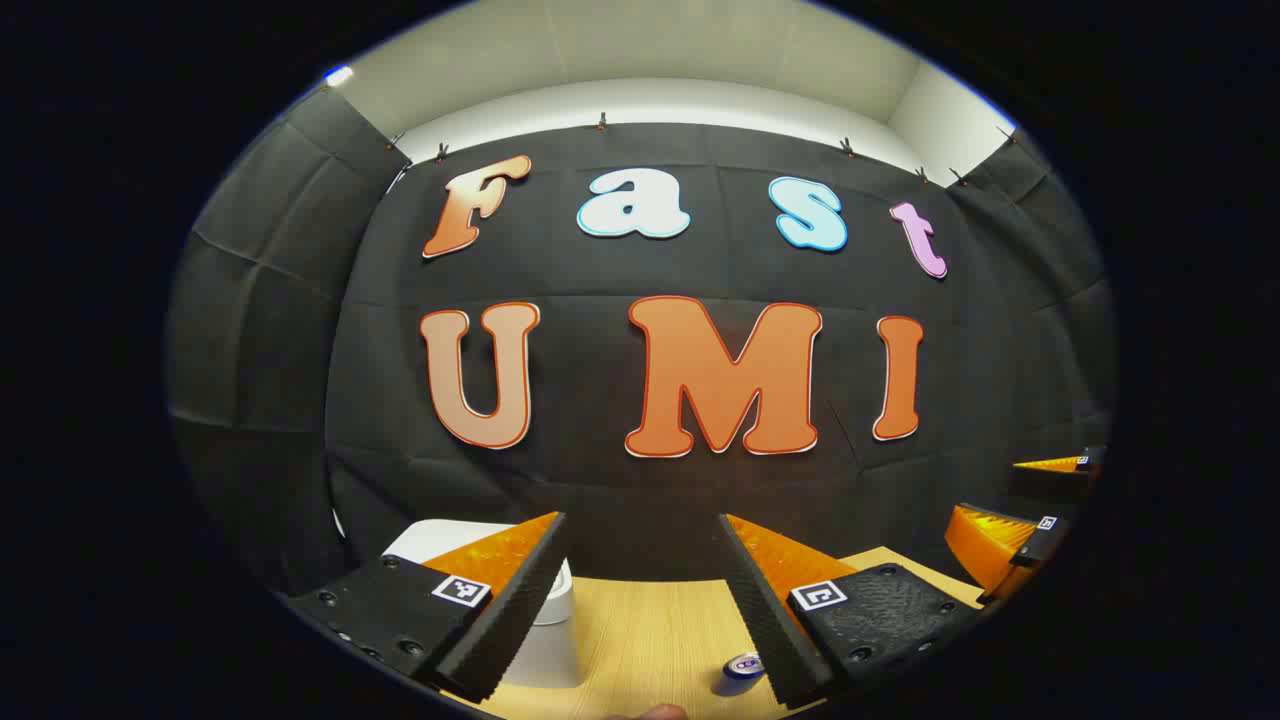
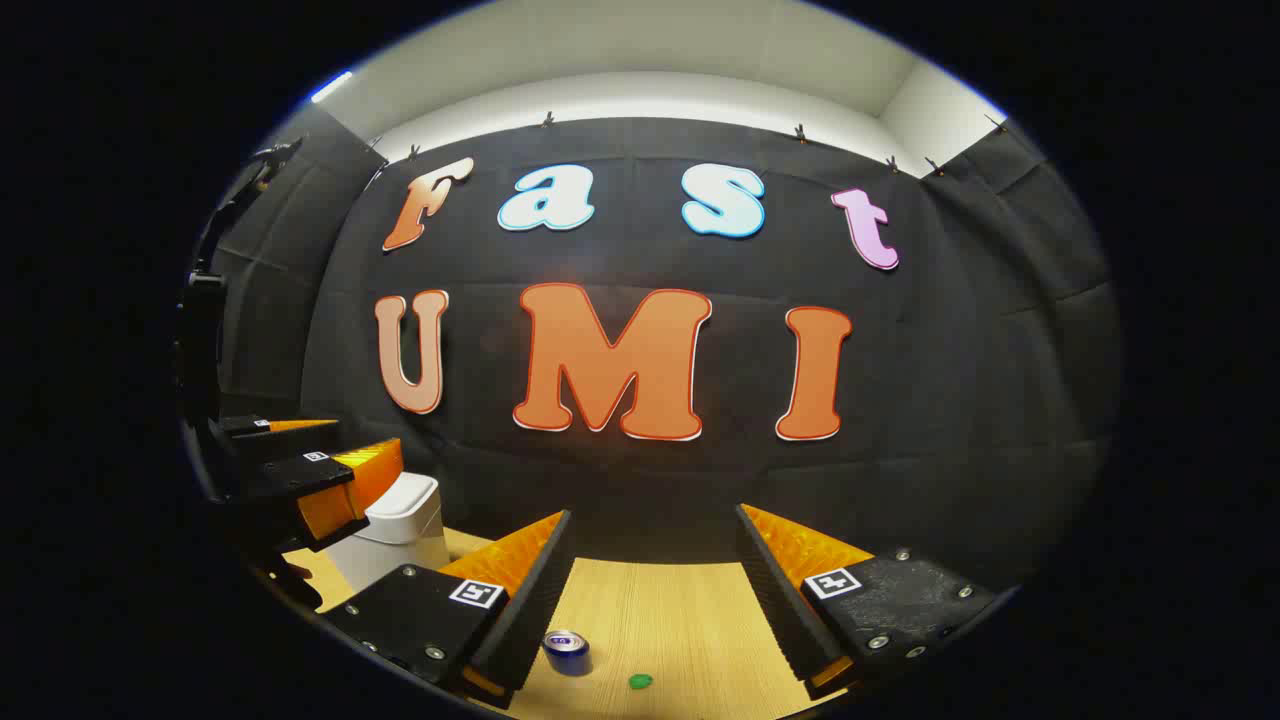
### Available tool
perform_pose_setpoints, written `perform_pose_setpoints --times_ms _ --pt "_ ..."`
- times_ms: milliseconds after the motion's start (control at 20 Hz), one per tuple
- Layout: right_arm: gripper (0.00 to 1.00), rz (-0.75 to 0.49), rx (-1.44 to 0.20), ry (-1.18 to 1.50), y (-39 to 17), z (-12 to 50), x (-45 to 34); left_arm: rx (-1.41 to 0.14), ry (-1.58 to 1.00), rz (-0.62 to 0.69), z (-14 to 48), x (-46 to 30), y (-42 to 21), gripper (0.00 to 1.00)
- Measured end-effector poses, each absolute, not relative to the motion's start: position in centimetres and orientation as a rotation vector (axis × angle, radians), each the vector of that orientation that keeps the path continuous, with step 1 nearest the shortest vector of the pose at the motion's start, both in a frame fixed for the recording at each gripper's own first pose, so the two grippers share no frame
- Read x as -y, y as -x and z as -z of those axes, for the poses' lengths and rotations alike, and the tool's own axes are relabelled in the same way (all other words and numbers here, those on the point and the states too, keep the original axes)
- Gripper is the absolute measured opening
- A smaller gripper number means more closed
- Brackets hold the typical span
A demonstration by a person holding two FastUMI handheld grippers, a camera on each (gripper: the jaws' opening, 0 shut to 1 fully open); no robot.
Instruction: Press the lid of the desktop garbage bin to open it, pick up the crumpled paper on the desktop and throw it into the bin, then pick up the pop can on the desktop and drop it into the bin, and finally close the garbage bin lid.
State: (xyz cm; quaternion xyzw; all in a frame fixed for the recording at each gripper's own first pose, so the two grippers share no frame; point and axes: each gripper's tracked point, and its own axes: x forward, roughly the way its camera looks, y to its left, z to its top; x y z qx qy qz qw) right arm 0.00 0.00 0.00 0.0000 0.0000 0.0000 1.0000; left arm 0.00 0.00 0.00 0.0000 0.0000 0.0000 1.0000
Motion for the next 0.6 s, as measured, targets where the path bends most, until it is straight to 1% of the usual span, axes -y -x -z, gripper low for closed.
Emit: perform_pose_setpoints --times_ms 250,600 --pt "0.93 0.007 0.039 -0.013 0.3 -1.2 -0.6 0.003 -0.027 -0.006 -0.4 0.6 0.7 0.93" --pt "0.93 0.006 0.046 -0.036 0.4 -1.5 -0.9 0.023 -0.064 0.035 -1.2 1.9 1.0 0.94"
